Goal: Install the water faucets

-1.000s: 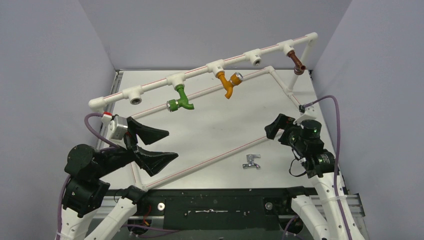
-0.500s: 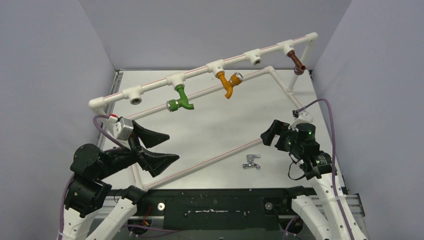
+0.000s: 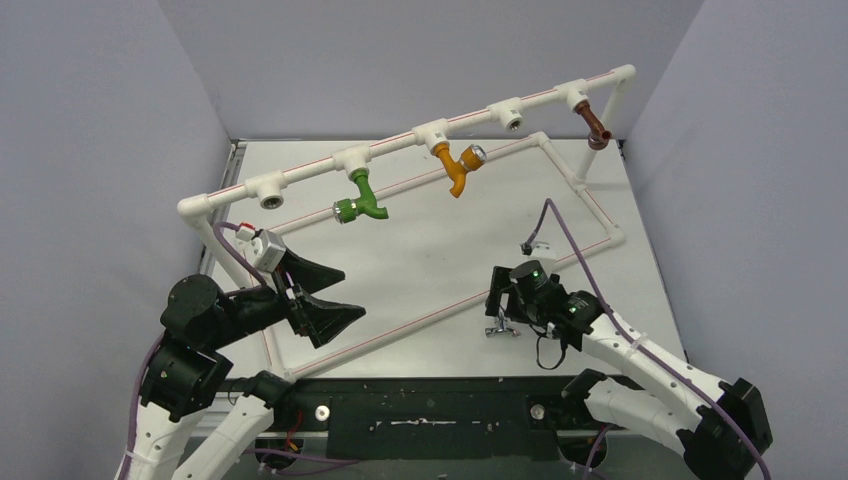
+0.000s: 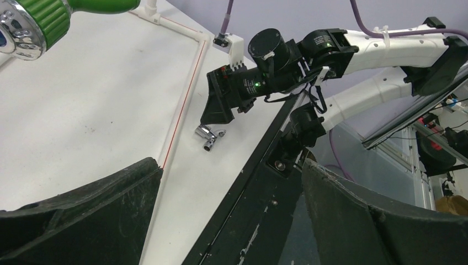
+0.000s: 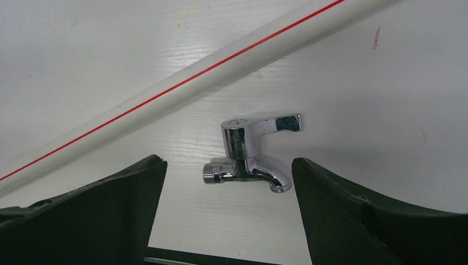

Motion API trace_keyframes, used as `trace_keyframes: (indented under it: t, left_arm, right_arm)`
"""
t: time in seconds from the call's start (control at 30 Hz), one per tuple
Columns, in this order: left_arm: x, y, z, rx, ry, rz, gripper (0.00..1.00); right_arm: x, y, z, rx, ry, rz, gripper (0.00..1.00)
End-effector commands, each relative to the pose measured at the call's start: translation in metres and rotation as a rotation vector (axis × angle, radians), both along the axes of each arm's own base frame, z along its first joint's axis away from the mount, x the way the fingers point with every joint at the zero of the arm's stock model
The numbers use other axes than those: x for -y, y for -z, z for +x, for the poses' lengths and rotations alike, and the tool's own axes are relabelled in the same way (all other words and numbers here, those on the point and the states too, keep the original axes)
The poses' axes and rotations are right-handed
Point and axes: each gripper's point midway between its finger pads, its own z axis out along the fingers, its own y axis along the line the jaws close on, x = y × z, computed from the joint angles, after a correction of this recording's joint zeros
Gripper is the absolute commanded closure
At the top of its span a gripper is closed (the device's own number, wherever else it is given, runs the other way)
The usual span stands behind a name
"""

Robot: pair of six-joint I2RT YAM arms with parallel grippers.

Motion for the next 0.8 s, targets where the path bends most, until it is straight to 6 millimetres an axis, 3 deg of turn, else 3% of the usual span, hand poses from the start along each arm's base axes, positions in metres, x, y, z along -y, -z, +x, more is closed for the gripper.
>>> trace_keyframes:
  t: [0.0, 0.47, 0.77]
  left_arm:
    - [0.001, 0.001, -0.001, 0.018, 0.018, 0.022, 0.03]
    - [0.003, 0.0, -0.007, 0.02, 0.045, 0.021, 0.03]
    - [0.002, 0.004, -0.009, 0.009, 0.047, 0.018, 0.03]
  right_arm:
    - [-0.007, 0.004, 0.018, 0.065, 0.065, -0.03, 0.15]
    - [-0.02, 0.051, 0.014, -0.013, 0.045, -0.092, 0.4]
    - [-0.014, 0.072, 0.007, -0.044, 0.058, -0.128, 0.46]
